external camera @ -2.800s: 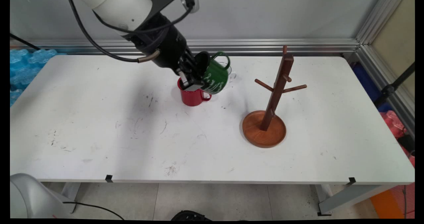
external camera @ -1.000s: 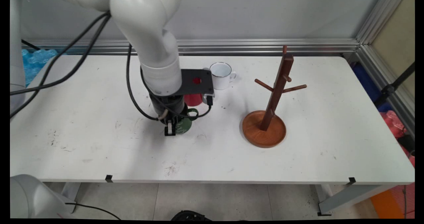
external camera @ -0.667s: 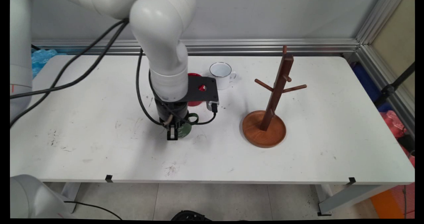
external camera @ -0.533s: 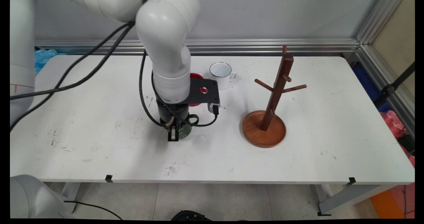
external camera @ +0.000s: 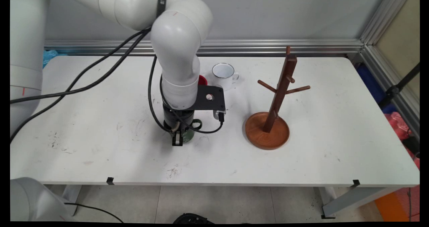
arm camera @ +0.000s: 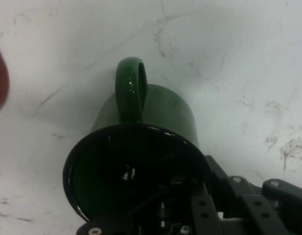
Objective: Place the picked object on the table
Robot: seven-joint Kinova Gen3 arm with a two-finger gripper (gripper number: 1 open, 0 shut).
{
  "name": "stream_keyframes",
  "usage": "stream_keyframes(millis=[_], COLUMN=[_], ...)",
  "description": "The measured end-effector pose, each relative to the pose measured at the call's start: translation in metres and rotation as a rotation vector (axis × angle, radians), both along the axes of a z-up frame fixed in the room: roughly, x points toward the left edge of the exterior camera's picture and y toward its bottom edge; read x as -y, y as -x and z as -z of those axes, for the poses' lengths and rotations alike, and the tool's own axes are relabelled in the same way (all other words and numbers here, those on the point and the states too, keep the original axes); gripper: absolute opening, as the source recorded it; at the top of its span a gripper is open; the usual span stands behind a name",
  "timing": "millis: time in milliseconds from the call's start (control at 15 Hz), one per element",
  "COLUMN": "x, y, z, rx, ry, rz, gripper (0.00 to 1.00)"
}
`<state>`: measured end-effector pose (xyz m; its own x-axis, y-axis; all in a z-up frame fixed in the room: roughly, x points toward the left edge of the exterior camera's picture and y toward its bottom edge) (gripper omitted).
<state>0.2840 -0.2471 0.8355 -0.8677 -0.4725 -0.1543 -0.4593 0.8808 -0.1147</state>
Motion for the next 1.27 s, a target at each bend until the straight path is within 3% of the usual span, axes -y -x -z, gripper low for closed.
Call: stream_keyframes(millis=[667, 733, 1267], x=[0.0020, 0.0020, 0.0014], y=[0.0049, 0.0051, 0.0036], z=[0.0093, 0.0096, 0.0094], rx=[0.009, 0.009, -0.002], ry=[-0.005, -0.005, -0.002], rz=[0.011, 0.012, 0.023], gripper=[0.00, 1.00, 1.00])
